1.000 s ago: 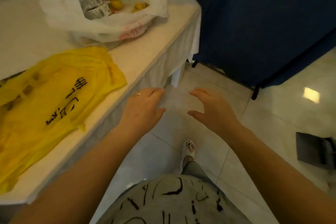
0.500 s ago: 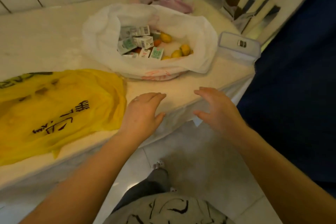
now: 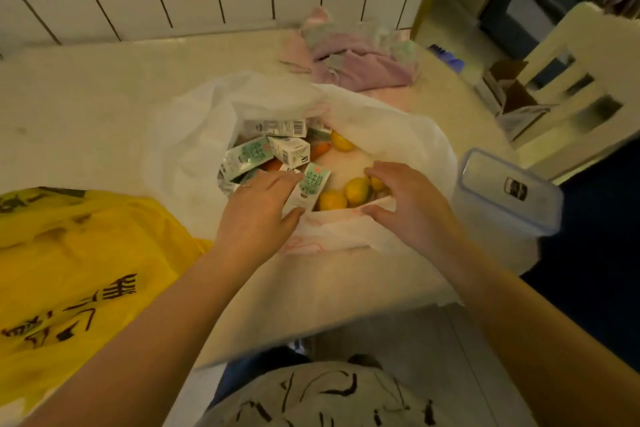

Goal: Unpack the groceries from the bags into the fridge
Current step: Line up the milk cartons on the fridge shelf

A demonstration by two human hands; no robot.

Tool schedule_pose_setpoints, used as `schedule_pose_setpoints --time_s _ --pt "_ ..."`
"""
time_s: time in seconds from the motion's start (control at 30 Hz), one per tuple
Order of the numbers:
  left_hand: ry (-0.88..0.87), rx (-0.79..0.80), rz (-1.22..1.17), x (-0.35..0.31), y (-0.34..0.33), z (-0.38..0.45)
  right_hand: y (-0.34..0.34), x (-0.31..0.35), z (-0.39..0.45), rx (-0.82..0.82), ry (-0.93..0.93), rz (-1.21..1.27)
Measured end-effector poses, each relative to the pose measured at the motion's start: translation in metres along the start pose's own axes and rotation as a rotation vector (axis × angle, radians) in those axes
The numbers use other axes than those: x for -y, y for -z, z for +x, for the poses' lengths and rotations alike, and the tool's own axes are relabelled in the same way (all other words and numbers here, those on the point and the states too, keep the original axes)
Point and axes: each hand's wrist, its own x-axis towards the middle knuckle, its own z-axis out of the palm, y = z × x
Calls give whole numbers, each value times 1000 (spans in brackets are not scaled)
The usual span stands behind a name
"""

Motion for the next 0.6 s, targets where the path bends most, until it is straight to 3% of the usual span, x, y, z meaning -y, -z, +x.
schedule_pose_setpoints --time_s 0.2,0.6 --pt "139 61 16 6 -18 29 -7 -19 68 173 82 -21" --pt "375 259 95 -15 -75 75 -60 -51 160 500 541 -132"
